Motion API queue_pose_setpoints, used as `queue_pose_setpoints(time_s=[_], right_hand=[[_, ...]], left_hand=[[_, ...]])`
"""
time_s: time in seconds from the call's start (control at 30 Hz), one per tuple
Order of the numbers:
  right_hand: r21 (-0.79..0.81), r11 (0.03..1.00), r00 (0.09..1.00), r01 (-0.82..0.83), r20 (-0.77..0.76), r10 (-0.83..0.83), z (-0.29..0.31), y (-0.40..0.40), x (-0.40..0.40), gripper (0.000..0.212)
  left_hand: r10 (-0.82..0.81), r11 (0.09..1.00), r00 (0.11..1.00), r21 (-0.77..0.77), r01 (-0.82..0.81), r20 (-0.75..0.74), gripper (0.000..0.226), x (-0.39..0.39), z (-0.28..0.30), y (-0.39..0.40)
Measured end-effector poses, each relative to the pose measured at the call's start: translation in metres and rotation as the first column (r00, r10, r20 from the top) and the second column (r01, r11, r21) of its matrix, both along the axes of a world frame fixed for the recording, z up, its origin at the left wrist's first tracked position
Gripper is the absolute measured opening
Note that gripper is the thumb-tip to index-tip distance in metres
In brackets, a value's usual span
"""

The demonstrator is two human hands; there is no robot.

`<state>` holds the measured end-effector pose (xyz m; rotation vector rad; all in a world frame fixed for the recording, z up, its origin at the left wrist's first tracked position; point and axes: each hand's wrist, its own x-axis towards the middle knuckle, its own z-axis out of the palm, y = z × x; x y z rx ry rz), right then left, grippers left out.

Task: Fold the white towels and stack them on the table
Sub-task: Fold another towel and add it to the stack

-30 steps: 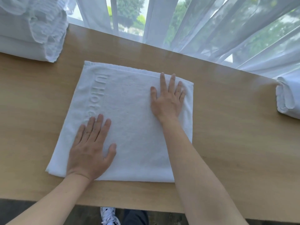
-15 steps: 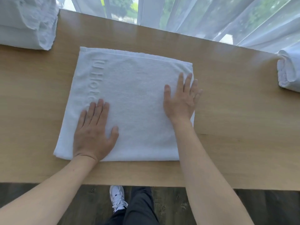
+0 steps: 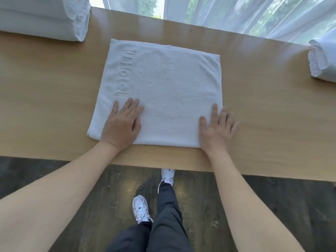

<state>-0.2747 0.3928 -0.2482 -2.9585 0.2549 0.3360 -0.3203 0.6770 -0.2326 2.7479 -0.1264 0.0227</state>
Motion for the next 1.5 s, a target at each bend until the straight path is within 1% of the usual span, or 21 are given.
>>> queue_pose_setpoints(time_s=[0.03,0.1,0.17,0.2,0.4,0.47,0.53,0.6,0.63,0.7,0.83,0.9,0.93,1.0,1.1,1.17,1.2,1.23,1.3,1.37,1.5], right_hand=[[-0.007,1.0,0.999,-0.028,0.028,0.028,0.003,0.007,-0.006,0.068],[0.014,0.978,0.974,-0.209,0.091,0.207,0.006,0.026,-0.025,0.066],[0.027,0.922,0.92,-0.386,0.079,0.383,0.004,0.035,-0.043,0.062],[0.026,0.911,0.91,-0.411,0.061,0.409,0.003,0.033,-0.049,0.062],[0.042,0.959,0.96,-0.28,0.021,0.28,-0.001,-0.009,-0.047,0.064],[0.074,0.971,0.974,-0.226,0.007,0.226,0.001,-0.018,-0.048,0.066],[0.136,0.964,0.974,-0.226,0.015,0.227,0.005,-0.025,-0.051,0.07],[0.202,0.926,0.947,-0.32,0.044,0.317,0.008,-0.034,-0.058,0.074],[0.236,0.899,0.929,-0.369,0.06,0.366,0.008,-0.04,-0.06,0.073],[0.31,0.86,0.913,-0.406,0.11,0.392,0.007,-0.053,-0.061,0.065],[0.386,0.838,0.918,-0.386,0.254,0.306,0.006,-0.071,-0.053,0.038],[0.414,0.844,0.93,-0.343,0.273,0.244,0.011,-0.069,-0.041,0.024],[0.444,0.85,0.947,-0.285,0.266,0.178,0.017,-0.067,-0.034,0.019],[0.513,0.847,0.97,-0.14,0.241,0.015,0.03,-0.061,-0.011,0.018],[0.623,0.782,0.966,-0.005,0.206,-0.158,0.042,-0.056,0.031,0.03],[0.703,0.71,0.964,0.044,0.157,-0.215,0.047,-0.049,0.062,0.032],[0.731,0.68,0.962,0.057,0.142,-0.233,0.048,-0.044,0.078,0.027],[0.749,0.659,0.959,0.066,0.133,-0.248,0.049,-0.039,0.094,0.021],[0.766,0.639,0.95,0.072,0.142,-0.277,0.051,-0.029,0.126,0.019],[0.74,0.667,0.94,0.086,0.161,-0.3,0.05,-0.02,0.157,0.021],[0.605,0.787,0.933,0.12,0.201,-0.297,0.046,-0.006,0.212,0.028]], left_hand=[[-0.023,1.0,0.999,0.016,0.023,-0.023,0.058,-0.007,0.0,0.002],[-0.019,0.997,0.994,0.078,0.027,-0.11,0.066,-0.023,-0.003,0.006],[0.013,0.99,0.988,0.141,0.009,-0.153,0.068,-0.038,-0.012,0.019],[0.025,0.987,0.988,0.162,0.0,-0.153,0.067,-0.045,-0.015,0.027],[0.11,0.986,0.977,0.145,-0.084,-0.185,0.07,-0.082,-0.023,0.081],[0.136,0.988,0.974,0.097,-0.12,-0.179,0.068,-0.087,-0.025,0.093],[0.165,0.985,0.978,-0.027,-0.17,-0.125,0.061,-0.088,-0.028,0.097],[0.22,0.953,0.973,-0.196,-0.23,-0.071,0.055,-0.087,-0.029,0.097],[0.247,0.936,0.968,-0.248,-0.249,-0.041,0.05,-0.085,-0.029,0.097],[0.283,0.923,0.959,-0.279,-0.265,0.026,0.039,-0.08,-0.029,0.096],[0.333,0.904,0.941,-0.305,-0.298,0.067,0.032,-0.061,-0.025,0.095],[0.38,0.876,0.924,-0.341,-0.34,0.054,0.031,-0.048,-0.021,0.092],[0.422,0.852,0.906,-0.357,-0.382,0.037,0.03,-0.04,-0.017,0.09],[0.527,0.78,0.85,-0.389,-0.491,-0.018,0.03,-0.02,-0.007,0.087],[0.638,0.627,0.763,-0.507,-0.591,-0.1,0.028,0.015,0.006,0.081],[0.681,0.553,0.724,-0.57,-0.608,-0.113,0.023,0.042,0.013,0.08],[0.7,0.523,0.704,-0.586,-0.619,-0.119,0.022,0.058,0.016,0.08],[0.719,0.491,0.683,-0.601,-0.63,-0.129,0.022,0.074,0.019,0.081],[0.752,0.418,0.639,-0.634,-0.651,-0.161,0.023,0.107,0.023,0.083],[0.755,0.402,0.634,-0.644,-0.651,-0.169,0.022,0.14,0.027,0.086],[0.723,0.456,0.673,-0.624,-0.635,-0.157,0.033,0.199,0.024,0.097]])
